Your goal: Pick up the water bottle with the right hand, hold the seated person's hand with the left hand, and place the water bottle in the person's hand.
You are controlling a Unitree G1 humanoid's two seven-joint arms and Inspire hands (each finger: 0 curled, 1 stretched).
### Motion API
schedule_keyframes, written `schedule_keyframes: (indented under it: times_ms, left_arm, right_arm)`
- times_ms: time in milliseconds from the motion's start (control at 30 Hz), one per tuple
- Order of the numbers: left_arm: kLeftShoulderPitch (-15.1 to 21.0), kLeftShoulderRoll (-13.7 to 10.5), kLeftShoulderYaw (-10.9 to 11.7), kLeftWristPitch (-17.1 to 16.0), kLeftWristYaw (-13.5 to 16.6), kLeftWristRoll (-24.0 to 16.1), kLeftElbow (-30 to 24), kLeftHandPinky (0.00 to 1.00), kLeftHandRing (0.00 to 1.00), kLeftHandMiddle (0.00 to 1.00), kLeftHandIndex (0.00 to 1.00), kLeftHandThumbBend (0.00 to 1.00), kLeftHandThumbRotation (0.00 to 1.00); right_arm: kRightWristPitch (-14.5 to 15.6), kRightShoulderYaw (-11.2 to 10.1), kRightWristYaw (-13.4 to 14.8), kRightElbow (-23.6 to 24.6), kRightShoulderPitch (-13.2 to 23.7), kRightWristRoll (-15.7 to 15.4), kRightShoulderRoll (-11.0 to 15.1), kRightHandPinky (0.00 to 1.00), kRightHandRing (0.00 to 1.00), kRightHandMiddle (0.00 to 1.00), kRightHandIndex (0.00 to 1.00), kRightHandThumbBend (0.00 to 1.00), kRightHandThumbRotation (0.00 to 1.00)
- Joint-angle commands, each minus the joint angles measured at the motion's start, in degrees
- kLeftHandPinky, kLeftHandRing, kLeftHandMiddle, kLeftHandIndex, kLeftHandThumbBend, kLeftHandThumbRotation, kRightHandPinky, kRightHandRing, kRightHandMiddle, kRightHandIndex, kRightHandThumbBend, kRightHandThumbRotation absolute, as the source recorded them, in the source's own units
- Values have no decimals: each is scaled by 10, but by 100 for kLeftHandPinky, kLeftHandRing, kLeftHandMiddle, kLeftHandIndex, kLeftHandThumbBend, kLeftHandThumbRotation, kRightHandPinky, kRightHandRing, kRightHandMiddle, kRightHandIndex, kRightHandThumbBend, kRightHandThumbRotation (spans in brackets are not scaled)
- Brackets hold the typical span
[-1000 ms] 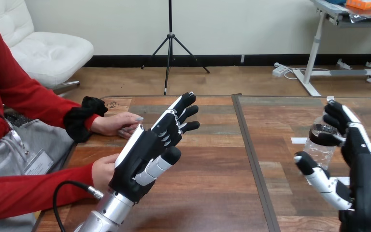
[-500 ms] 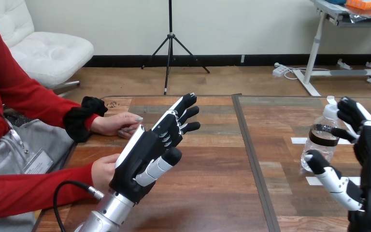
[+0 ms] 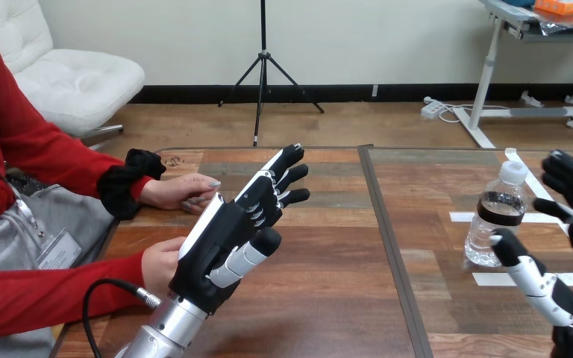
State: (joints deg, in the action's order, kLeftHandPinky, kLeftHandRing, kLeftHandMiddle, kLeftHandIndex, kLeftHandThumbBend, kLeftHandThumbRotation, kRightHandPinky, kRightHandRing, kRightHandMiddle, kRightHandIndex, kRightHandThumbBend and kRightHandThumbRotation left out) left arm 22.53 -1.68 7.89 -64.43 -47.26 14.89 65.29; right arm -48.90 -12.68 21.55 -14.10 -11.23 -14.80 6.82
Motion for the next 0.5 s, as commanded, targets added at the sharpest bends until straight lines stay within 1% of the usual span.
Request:
schedule_keyframes:
  times_ms: [0,233,467]
  left_arm:
    - [26,-3,3,-1,0,-2,-2,87,95,98,95,100,82]
    - [27,-4,4,1,-1,-1,0,87,95,98,95,100,82]
    - [27,-6,3,0,4,-4,0,87,95,98,95,100,82]
  right_arm:
    - [-8,-10,15,-6,32,-10,-1,70,81,82,82,100,69]
    - [-6,-15,22,-23,38,-4,5,70,82,83,83,100,70]
    - [0,-23,24,-45,49,1,12,70,83,84,85,100,71]
